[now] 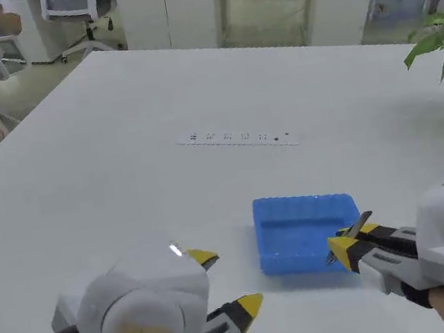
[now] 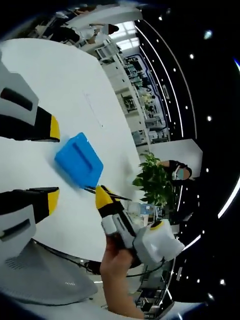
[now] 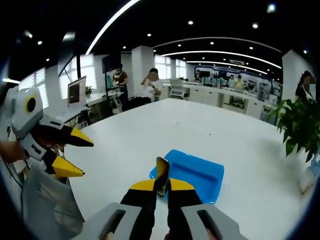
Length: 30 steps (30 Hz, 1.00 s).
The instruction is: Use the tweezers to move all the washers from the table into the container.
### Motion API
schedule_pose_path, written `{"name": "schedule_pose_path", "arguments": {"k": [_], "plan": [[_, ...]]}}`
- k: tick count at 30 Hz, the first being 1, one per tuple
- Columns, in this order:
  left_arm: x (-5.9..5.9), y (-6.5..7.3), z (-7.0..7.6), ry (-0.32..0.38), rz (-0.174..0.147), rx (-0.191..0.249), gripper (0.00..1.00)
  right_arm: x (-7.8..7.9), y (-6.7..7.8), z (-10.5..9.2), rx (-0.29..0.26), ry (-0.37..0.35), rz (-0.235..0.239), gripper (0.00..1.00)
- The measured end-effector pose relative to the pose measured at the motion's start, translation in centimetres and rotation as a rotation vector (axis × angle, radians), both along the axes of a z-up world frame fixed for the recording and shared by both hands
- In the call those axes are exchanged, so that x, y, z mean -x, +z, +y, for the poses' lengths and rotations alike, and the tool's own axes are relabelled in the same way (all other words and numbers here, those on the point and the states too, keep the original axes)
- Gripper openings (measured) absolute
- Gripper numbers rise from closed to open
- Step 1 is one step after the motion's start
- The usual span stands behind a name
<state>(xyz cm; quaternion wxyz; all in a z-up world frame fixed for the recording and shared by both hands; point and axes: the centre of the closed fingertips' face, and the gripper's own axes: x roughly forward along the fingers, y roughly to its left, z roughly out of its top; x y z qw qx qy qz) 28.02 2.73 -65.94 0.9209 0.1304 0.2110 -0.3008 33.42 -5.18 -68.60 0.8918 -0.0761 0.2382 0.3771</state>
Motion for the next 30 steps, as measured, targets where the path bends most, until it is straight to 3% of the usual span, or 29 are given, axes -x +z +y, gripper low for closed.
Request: {"name": "schedule_pose_path", "arguments": {"k": [2, 5, 8, 10, 18, 23, 27, 30], "plan": [[-0.1, 0.8, -1.4, -0.047, 0.008, 0.04, 0.32, 0.8, -0.3, 0.5, -0.011, 0.009, 0.015, 0.04], [-0.5, 1.7, -2.8, -0.09, -0.002, 0.057, 0.26, 1.6, -0.6, 0.9, -0.013, 0.023, 0.027, 0.04], [-0.5, 1.7, -4.7, -0.145, 0.03, 0.09, 0.3, 2.3, -0.8, 1.4, -0.022, 0.037, 0.047, 0.04], [-0.4, 1.6, -5.8, -0.18, 0.042, 0.099, 0.25, 2.5, -0.8, 1.6, -0.022, 0.041, 0.048, 0.04], [-0.6, 1.9, -8.4, -0.258, 0.049, 0.084, 0.17, 3.4, -1.1, 2.2, 0.024, 0.091, 0.031, 0.05], [-0.6, 1.4, -8.9, -0.295, 0.042, 0.042, 0.07, 3.7, -1.7, 2.0, 0.045, 0.103, 0.031, 0.05], [-0.5, 0.6, -9.4, -0.316, 0.057, 0.021, 0.02, 4.1, -2.3, 1.9, 0.063, 0.119, 0.038, 0.05], [-0.3, 0.1, -9.6, -0.331, 0.06, 0.003, 0.0, 4.1, -2.9, 1.6, 0.104, 0.13, 0.026, 0.05]]}}
